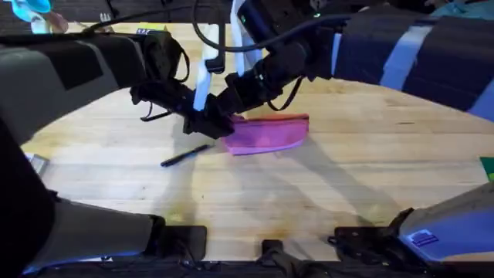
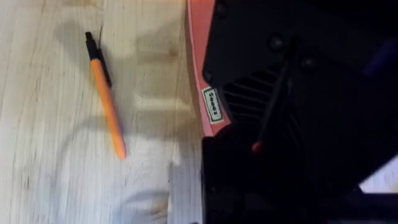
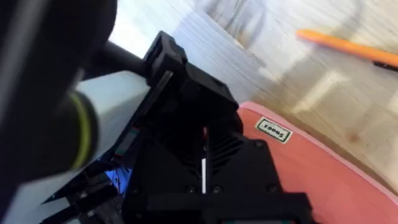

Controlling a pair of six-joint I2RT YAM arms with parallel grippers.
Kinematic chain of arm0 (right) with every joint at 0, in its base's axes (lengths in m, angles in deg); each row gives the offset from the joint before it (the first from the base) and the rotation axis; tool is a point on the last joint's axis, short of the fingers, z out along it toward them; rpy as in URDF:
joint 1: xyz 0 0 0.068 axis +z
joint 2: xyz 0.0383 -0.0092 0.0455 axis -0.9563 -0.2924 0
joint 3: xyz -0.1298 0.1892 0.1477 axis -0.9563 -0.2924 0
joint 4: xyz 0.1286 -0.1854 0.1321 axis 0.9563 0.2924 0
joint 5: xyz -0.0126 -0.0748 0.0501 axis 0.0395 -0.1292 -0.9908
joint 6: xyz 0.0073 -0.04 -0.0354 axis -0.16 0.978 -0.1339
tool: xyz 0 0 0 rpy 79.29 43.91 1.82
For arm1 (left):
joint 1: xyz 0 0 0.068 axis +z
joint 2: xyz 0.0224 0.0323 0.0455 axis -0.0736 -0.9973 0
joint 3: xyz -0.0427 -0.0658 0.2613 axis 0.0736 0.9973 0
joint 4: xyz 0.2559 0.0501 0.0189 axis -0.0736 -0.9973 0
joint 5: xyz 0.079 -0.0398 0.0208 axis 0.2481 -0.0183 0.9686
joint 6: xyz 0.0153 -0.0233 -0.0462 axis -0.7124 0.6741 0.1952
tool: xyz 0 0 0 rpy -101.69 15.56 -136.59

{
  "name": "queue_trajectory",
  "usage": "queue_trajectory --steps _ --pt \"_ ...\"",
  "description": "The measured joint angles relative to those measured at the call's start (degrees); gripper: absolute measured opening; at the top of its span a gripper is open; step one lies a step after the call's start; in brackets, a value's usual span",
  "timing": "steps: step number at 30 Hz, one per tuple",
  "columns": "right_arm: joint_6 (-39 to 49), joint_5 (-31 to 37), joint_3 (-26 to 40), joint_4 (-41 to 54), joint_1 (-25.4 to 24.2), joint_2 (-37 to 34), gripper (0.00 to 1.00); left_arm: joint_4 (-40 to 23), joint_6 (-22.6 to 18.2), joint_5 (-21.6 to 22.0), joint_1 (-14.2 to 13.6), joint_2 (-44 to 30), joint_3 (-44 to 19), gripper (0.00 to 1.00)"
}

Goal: Unzip the bag, pick up the pens from the table one at a time and place them inside, then zip the bag closed.

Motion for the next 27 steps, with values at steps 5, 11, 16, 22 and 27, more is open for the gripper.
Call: queue_trajectory --steps 5,11,16,22,27 --pt "-0.62 0.27 0.00 -0.21 0.53 0.00 0.033 -0.02 -0.02 0.21 0.03 0.00 0.00 0.042" --pt "-0.75 1.17 0.00 -0.37 0.97 0.02 0.032 -0.07 -0.02 0.53 0.11 0.00 0.02 0.042" --pt "-0.81 1.30 0.00 -0.29 0.98 0.06 0.046 -0.05 -0.02 0.57 0.11 0.00 0.02 0.042" --pt "2.72 3.49 0.00 4.60 -1.03 2.47 0.685 -0.10 -0.03 0.29 0.09 0.00 0.02 0.042" --pt "9.31 10.42 0.02 14.61 -4.72 8.14 0.997 0.00 -0.02 0.28 0.09 0.00 0.02 0.042"
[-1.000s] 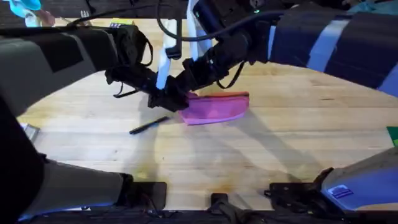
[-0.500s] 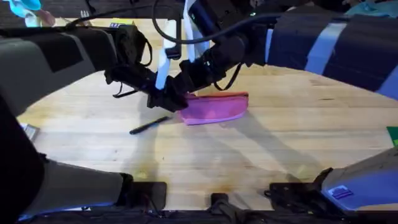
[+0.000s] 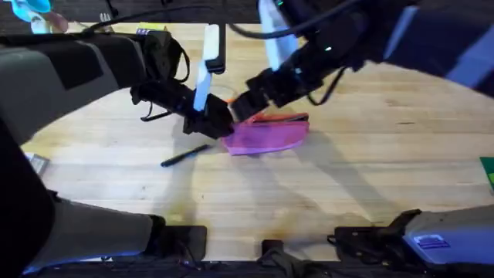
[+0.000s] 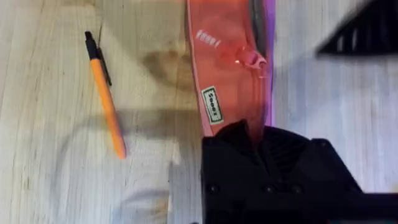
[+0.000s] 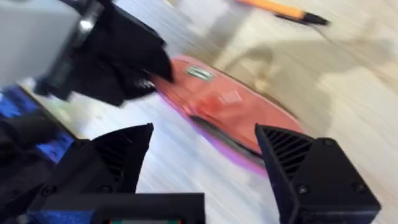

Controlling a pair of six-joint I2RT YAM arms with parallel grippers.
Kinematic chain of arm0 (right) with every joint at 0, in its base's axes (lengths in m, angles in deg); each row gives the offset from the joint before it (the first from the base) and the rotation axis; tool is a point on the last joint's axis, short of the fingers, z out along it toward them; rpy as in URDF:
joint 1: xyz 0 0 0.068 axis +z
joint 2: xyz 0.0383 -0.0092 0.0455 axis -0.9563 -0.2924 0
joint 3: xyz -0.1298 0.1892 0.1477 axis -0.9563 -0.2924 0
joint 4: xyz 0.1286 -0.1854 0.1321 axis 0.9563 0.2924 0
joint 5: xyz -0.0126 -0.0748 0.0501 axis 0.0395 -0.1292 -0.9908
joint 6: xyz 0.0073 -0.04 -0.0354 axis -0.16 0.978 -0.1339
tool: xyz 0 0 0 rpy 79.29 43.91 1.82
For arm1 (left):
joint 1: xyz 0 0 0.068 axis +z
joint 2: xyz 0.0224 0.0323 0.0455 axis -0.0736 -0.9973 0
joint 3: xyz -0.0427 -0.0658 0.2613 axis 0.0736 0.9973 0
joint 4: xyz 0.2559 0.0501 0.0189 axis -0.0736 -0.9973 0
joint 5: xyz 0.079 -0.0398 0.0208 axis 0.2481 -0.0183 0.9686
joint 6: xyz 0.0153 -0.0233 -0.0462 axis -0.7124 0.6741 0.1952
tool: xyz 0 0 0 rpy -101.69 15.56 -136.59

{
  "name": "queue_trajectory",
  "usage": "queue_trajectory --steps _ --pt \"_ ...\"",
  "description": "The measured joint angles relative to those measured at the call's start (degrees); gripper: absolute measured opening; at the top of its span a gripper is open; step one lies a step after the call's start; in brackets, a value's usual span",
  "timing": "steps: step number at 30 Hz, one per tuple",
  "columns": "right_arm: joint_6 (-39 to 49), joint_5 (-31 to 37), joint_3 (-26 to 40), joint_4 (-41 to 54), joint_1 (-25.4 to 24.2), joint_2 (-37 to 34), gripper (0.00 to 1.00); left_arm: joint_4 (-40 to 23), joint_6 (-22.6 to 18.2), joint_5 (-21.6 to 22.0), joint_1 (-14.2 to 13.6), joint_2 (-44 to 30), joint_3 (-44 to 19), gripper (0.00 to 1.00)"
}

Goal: Unzip the bag, pick up the pens from the table one at a time and place them inside, then zip the bag closed.

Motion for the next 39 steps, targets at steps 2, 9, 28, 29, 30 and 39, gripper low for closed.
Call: queue_trajectory --steps 2,9,28,29,30,39 --pt "1.91 1.74 0.00 2.22 -1.14 1.52 0.997 0.00 0.00 0.00 0.00 0.00 0.00 0.042" --pt "6.07 4.47 0.00 5.75 -3.57 7.07 0.998 0.00 0.00 0.00 0.00 0.00 0.00 0.042" --pt "7.65 4.73 0.04 8.50 -3.79 13.36 0.998 0.28 -0.02 0.04 0.00 0.00 0.00 0.992" --pt "7.76 4.73 0.04 8.58 -3.79 13.36 0.998 0.43 -0.02 0.17 0.00 0.00 0.00 0.992" --pt "8.82 4.73 0.04 8.65 -3.79 13.35 0.998 0.90 -0.02 1.78 0.00 0.00 0.00 0.992" --pt "14.39 5.12 0.09 11.84 -3.79 13.36 0.997 -0.44 0.00 2.45 0.09 0.60 -0.48 0.992"
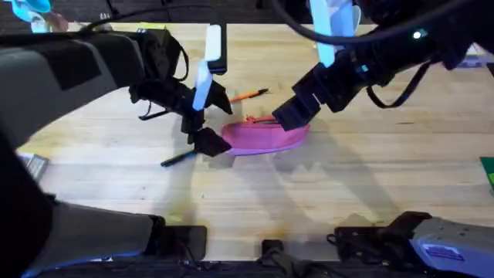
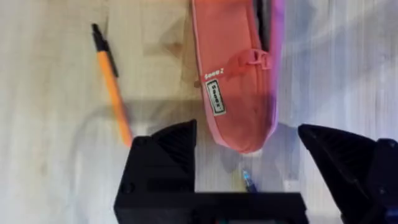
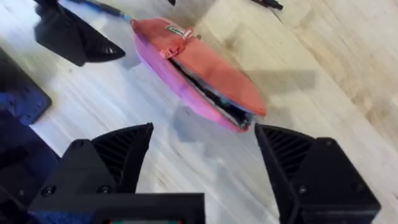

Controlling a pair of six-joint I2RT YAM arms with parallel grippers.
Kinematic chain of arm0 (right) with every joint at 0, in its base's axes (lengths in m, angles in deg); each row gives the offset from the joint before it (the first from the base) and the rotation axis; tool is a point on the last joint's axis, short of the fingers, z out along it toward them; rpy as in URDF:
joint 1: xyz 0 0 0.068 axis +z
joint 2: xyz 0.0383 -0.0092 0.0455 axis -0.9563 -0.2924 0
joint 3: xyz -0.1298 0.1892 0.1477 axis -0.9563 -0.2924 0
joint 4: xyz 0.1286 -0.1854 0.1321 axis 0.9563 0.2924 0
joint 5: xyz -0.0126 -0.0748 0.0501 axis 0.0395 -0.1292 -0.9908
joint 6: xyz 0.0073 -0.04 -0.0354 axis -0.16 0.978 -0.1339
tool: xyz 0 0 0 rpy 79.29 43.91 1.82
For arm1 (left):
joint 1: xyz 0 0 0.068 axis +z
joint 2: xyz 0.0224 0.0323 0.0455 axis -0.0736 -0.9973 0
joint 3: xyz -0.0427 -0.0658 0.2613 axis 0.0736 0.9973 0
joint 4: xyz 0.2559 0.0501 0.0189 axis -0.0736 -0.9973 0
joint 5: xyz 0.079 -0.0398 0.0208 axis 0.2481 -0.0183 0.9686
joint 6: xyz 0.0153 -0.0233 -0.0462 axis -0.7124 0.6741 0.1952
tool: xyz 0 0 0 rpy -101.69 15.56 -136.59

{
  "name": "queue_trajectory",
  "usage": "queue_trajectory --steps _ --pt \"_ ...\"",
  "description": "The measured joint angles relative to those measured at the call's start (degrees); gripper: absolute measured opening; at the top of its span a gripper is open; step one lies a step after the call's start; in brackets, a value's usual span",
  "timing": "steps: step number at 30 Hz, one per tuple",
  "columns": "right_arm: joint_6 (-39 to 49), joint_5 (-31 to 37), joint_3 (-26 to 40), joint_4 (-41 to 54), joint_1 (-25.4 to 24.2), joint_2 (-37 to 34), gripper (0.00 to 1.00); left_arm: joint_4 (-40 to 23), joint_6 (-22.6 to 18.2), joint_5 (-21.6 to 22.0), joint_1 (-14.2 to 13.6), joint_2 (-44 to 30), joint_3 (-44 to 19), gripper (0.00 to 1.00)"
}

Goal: Unzip the bag, pick up the pens from the table one at a time and place them inside, then zip the bag closed.

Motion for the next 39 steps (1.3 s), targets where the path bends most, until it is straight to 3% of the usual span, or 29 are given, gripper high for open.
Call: queue_trajectory --steps 7,10,14,24,35,37,39 --pt "5.29 0.04 0.54 0.16 0.00 0.00 0.997 -3.03 0.07 -0.02 2.45 9.30 -1.26 0.992" --pt "10.06 0.18 0.74 -4.46 0.00 0.00 0.997 -6.94 0.24 -0.04 5.03 18.60 -1.59 0.992" --pt "14.27 0.30 0.76 -5.20 0.00 0.00 0.997 -7.31 0.43 -0.02 6.28 22.01 -1.59 0.992" --pt "39.93 0.50 0.76 -5.40 0.00 0.00 0.997 -7.36 0.45 -0.02 7.21 25.80 -1.59 0.992" --pt "47.12 0.61 0.76 -1.23 0.00 0.00 0.997 -7.34 0.44 -0.02 7.21 25.83 -1.59 0.993" --pt "47.37 0.62 0.76 -0.72 0.00 0.00 0.914 -7.34 0.45 -0.02 7.21 25.81 -1.59 0.994" --pt "47.48 0.63 0.76 -0.55 0.00 0.00 0.729 -7.34 0.44 -0.02 7.21 25.80 -1.59 0.994"
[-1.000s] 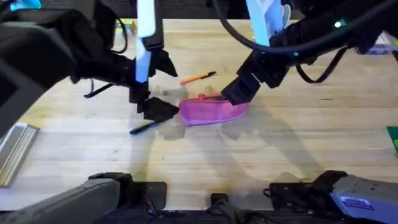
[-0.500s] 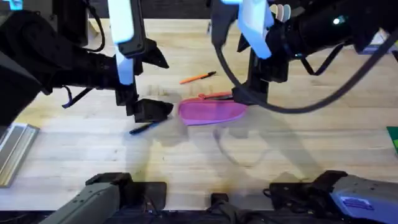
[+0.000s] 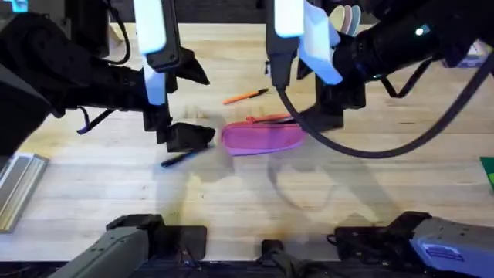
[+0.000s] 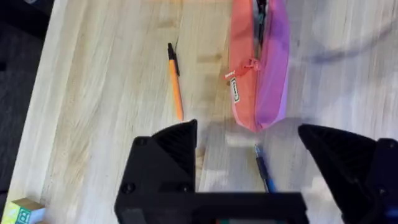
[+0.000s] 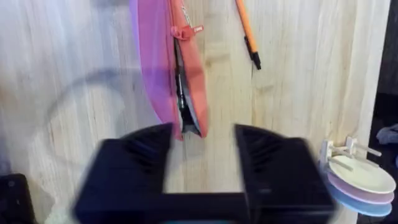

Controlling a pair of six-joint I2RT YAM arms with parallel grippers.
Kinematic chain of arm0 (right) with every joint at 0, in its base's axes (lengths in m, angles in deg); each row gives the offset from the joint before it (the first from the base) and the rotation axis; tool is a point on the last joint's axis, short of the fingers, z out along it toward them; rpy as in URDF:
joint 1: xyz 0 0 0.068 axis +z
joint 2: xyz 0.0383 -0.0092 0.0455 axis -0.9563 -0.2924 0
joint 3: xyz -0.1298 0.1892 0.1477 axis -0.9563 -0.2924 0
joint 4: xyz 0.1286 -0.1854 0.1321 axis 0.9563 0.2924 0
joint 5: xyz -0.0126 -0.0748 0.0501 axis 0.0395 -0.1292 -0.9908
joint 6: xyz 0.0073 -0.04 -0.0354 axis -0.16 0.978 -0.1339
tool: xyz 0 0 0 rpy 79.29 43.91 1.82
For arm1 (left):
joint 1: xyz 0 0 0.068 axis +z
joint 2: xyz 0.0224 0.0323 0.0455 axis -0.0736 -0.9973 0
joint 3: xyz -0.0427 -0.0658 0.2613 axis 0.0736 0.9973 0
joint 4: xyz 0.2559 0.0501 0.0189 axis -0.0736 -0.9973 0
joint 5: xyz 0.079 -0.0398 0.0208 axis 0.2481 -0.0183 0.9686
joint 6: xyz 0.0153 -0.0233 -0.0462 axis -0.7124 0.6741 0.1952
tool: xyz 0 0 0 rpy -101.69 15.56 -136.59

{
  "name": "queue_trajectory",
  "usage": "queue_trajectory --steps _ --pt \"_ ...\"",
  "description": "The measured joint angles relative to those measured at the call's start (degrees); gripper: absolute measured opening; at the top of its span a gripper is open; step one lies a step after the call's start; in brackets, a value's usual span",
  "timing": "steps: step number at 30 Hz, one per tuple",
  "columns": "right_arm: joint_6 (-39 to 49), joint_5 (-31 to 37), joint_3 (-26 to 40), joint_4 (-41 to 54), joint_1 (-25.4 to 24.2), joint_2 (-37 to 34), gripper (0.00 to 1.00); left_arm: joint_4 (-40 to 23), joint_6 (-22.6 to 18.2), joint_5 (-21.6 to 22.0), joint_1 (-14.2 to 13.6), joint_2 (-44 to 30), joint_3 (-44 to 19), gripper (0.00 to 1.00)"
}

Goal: Unzip the bag, pick up the pens from the table one at a time and place them inside, then zip the bag closed.

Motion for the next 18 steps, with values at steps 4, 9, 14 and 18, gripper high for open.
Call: queue_trajectory --steps 4,9,14,18 --pt "0.10 -1.36 0.00 0.02 0.00 0.00 0.042 0.00 0.00 0.00 0.00 0.00 0.00 0.994" --pt "0.10 -4.50 0.00 0.74 0.00 -0.04 0.029 -0.02 0.01 0.00 0.00 0.02 0.00 0.994" --pt "-0.37 -6.97 0.20 1.36 0.00 -1.21 0.030 0.00 0.01 0.00 0.00 0.02 0.00 0.994" --pt "-0.57 -7.85 0.31 1.38 0.00 -3.51 0.030 0.00 0.02 0.00 0.00 0.00 0.00 0.994"
